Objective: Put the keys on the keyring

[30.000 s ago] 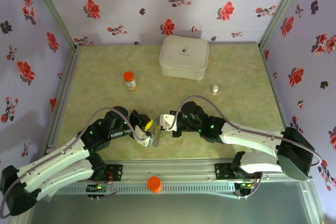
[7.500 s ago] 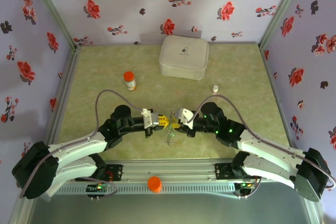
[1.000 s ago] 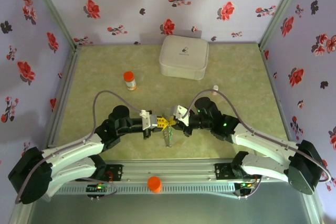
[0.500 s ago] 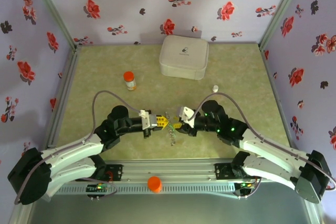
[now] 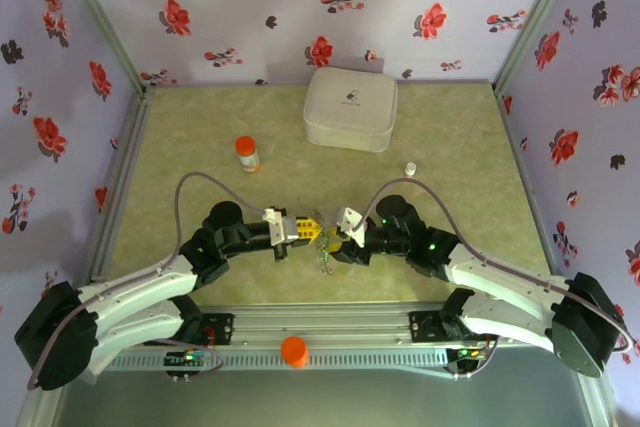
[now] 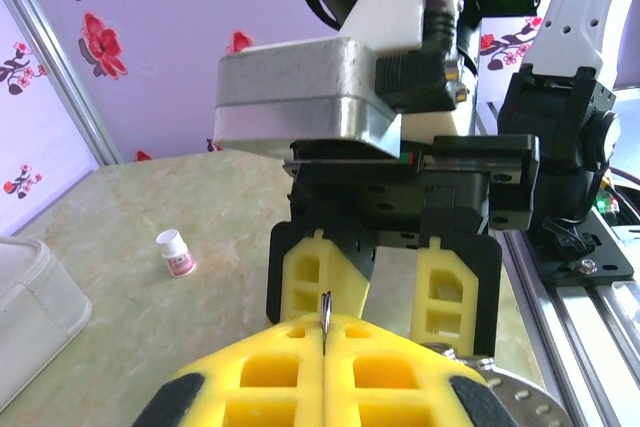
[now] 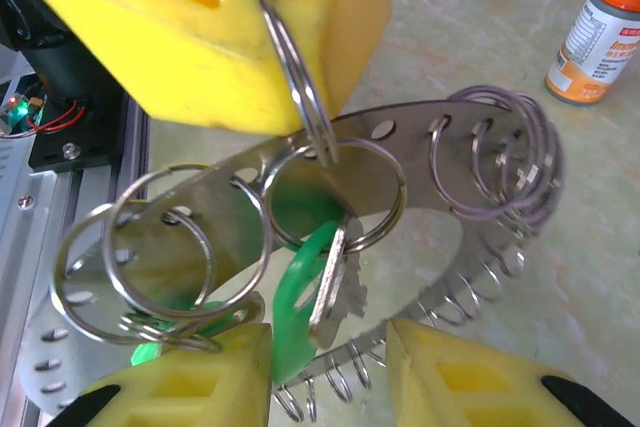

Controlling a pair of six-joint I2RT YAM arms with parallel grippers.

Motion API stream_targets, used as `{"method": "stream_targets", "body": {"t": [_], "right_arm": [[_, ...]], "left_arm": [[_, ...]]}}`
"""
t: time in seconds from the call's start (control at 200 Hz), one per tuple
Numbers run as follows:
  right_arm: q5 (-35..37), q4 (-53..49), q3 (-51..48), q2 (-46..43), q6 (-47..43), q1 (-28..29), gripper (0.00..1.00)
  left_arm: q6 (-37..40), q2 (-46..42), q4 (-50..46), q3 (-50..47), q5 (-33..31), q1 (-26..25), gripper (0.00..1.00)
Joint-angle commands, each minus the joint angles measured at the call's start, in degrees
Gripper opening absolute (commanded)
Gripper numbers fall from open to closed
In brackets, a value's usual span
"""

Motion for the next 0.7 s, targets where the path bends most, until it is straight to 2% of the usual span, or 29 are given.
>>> {"method": "stream_targets", "body": {"t": [0.0, 0.345, 0.695], "right_arm": [[-1.06, 6.17, -1.03, 0.58, 1.77, 0.28, 0.35], [1.42, 13.72, -3.12, 0.46, 2.03, 0.31, 0.29], [0.85, 14.26, -2.92, -0.61, 2.91, 0.27, 0.03]], "left_arm": [[-0.40, -0.89, 4.67, -0.32, -0.47, 0.26, 0.00], [-0.99, -1.35, 5.60, -1.19, -0.77, 0.52, 0.00], [0.11, -2.15, 3.02, -1.29, -1.01, 1.00, 0.00]]}}
